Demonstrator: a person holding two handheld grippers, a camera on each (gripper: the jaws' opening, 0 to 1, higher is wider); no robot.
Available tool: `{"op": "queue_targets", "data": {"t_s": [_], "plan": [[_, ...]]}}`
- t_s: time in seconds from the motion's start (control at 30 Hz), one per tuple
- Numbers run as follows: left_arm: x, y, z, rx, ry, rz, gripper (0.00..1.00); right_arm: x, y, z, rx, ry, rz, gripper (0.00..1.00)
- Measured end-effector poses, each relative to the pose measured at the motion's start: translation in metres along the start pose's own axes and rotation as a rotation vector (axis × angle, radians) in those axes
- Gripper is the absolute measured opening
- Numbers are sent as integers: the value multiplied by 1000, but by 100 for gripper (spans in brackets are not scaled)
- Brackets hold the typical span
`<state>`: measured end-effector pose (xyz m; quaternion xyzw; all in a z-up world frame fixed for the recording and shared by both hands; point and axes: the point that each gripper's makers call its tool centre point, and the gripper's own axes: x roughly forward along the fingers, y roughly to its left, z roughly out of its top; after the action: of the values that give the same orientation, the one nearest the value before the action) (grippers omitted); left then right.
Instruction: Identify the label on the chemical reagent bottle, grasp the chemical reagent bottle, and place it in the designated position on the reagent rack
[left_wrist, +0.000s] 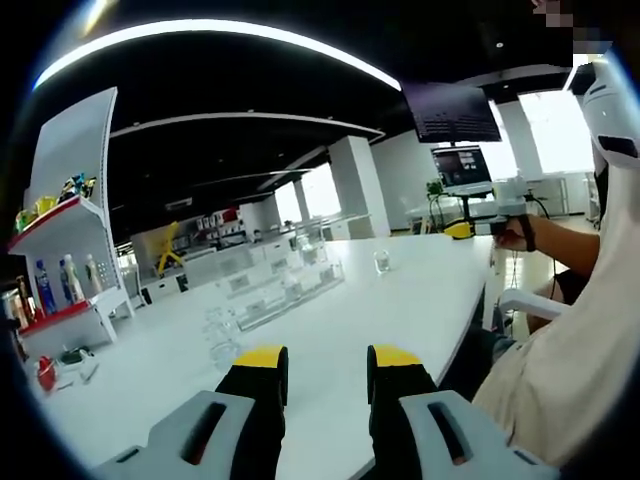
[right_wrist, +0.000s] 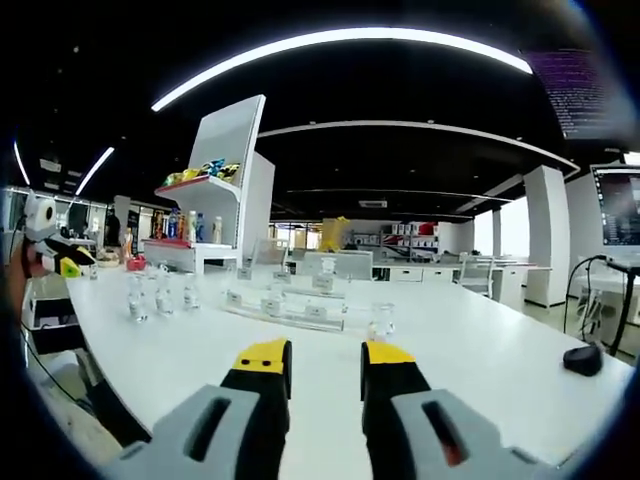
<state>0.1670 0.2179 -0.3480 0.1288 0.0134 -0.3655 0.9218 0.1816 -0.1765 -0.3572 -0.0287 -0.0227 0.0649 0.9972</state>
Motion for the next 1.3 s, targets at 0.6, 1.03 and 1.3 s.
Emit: {"op": "queue_targets", "data": {"t_s": [0.6,1.03,1.3], "plan": [[7,-6,3,13,9,-11,32,-2,-9,11,16,-26,-22,27],[6,-7,4,18,13,-7,32,5,-24,7,18,-26,-57,28],[10,-7,2,16,23,-13,32,15,-39,2,10,-10,-91,28]]}}
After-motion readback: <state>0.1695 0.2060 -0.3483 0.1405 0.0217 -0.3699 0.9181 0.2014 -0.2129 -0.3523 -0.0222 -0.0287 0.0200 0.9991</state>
